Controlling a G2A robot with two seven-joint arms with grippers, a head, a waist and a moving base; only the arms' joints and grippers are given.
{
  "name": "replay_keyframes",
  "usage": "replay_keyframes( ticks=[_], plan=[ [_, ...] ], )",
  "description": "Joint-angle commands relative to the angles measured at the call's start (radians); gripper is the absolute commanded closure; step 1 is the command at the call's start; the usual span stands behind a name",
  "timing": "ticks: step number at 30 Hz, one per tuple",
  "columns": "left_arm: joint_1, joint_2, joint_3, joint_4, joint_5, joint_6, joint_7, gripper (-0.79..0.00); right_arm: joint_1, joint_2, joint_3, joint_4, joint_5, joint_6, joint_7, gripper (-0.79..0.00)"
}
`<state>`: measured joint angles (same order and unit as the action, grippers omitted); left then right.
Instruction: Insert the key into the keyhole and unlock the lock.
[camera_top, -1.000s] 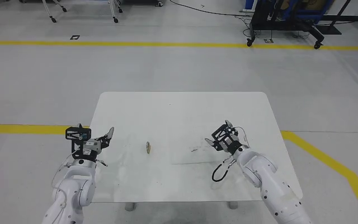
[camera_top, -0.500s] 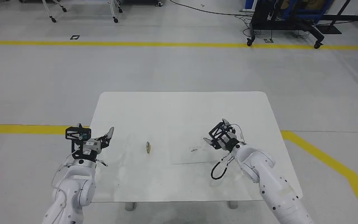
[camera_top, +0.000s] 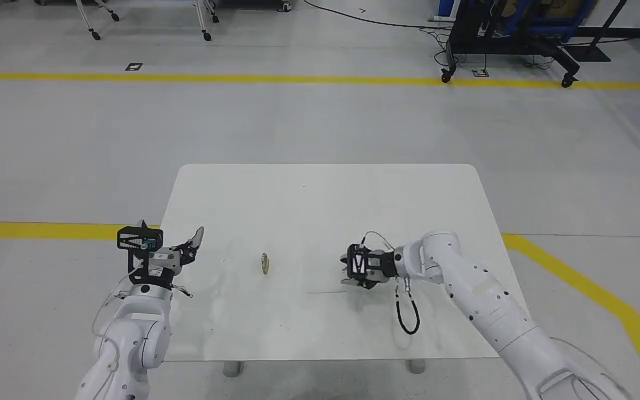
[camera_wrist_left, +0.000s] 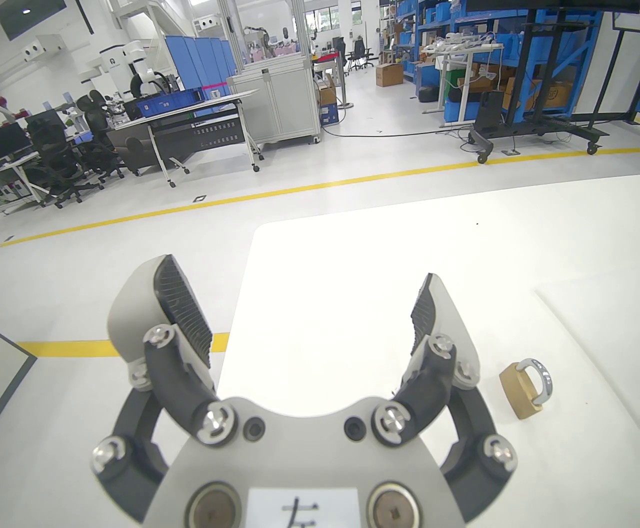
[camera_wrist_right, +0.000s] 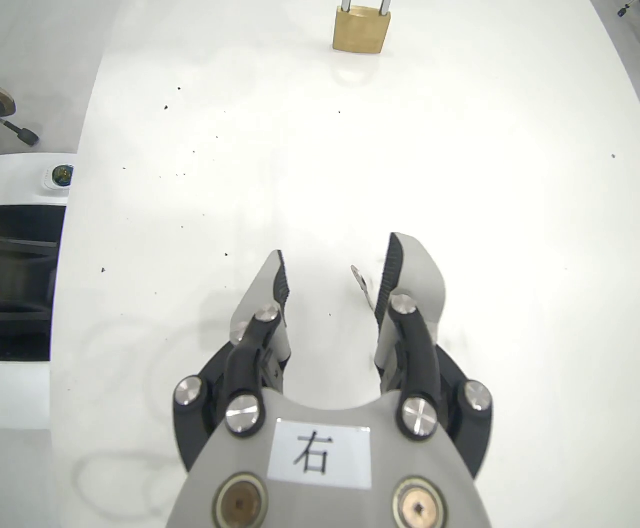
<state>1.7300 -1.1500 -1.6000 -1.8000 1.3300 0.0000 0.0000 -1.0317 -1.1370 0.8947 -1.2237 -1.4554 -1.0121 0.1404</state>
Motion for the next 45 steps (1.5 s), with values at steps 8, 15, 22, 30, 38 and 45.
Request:
replay_keyframes(
  ticks=[8,15,22,30,38,45],
  plan=[
    [0.000,0.000,0.000,0.000,0.000,0.000,0.000,-0.785,0.035,-0.011,-0.036,0.019,0.002,0.041,0.060,-0.231],
    [0.000,0.000,0.000,0.000,0.000,0.000,0.000,-0.785,0.053,-0.026,-0.070,0.024,0.017,0.083,0.122,-0.083],
    [0.000,0.000,0.000,0.000,0.000,0.000,0.000,-0.785,0.070,-0.036,-0.088,0.051,0.038,0.096,0.137,0.000],
    [0.000,0.000,0.000,0.000,0.000,0.000,0.000,-0.785,-0.015,0.002,-0.020,-0.074,-0.040,0.132,0.050,0.000],
    [0.000,0.000,0.000,0.000,0.000,0.000,0.000,-0.785,-0.131,0.035,0.082,-0.152,-0.042,0.242,-0.159,0.000],
    [0.000,0.000,0.000,0.000,0.000,0.000,0.000,-0.785,-0.191,0.041,0.174,-0.075,0.267,0.152,-0.380,0.000]
  ],
)
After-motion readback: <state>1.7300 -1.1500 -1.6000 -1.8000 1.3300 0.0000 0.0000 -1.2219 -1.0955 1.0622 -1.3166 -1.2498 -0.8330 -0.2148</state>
